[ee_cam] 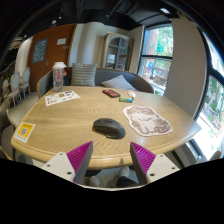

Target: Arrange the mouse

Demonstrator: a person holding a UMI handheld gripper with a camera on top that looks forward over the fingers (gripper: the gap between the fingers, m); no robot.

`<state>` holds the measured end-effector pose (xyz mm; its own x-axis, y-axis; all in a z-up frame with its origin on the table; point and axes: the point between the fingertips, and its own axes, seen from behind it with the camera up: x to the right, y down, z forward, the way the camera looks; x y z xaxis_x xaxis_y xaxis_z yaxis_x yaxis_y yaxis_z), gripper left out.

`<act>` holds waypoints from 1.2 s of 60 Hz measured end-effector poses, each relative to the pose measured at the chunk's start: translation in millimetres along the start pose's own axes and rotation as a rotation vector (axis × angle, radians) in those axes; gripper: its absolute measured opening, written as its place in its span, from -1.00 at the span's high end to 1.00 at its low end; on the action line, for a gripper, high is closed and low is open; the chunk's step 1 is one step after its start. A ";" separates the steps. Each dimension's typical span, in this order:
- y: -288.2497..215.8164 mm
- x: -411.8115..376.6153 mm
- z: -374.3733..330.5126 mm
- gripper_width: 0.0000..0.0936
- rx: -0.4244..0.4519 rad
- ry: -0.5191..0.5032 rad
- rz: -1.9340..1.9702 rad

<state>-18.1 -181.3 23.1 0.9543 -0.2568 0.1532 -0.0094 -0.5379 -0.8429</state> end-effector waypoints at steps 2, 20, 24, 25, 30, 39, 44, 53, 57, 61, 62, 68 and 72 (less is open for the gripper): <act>0.3 4.7 7.6 -0.63 -0.012 0.000 0.004; -26.3 17.9 112.1 -0.63 -0.088 -0.067 -0.033; -37.0 15.8 129.0 -0.63 -0.095 -0.073 -0.052; -40.2 15.8 133.5 -0.63 -0.097 -0.073 -0.056; -54.4 13.3 159.1 -0.64 -0.115 -0.087 -0.053; -68.8 9.3 189.7 -0.58 -0.125 -0.110 -0.009; -72.0 8.1 197.6 -0.15 -0.106 -0.091 0.001; -75.8 3.3 193.7 0.26 -0.112 -0.067 -0.034; -91.7 12.6 185.3 0.27 -0.075 -0.069 -0.003; -108.9 44.3 175.8 0.27 -0.051 -0.016 -0.016; -112.3 54.6 173.8 0.27 -0.050 0.001 -0.017; -123.7 120.0 177.1 0.27 -0.053 0.091 -0.009; -114.2 154.1 189.2 0.27 -0.081 0.119 0.018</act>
<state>186.6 -7.5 45.4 0.9116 -0.3576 0.2030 -0.0546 -0.5946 -0.8021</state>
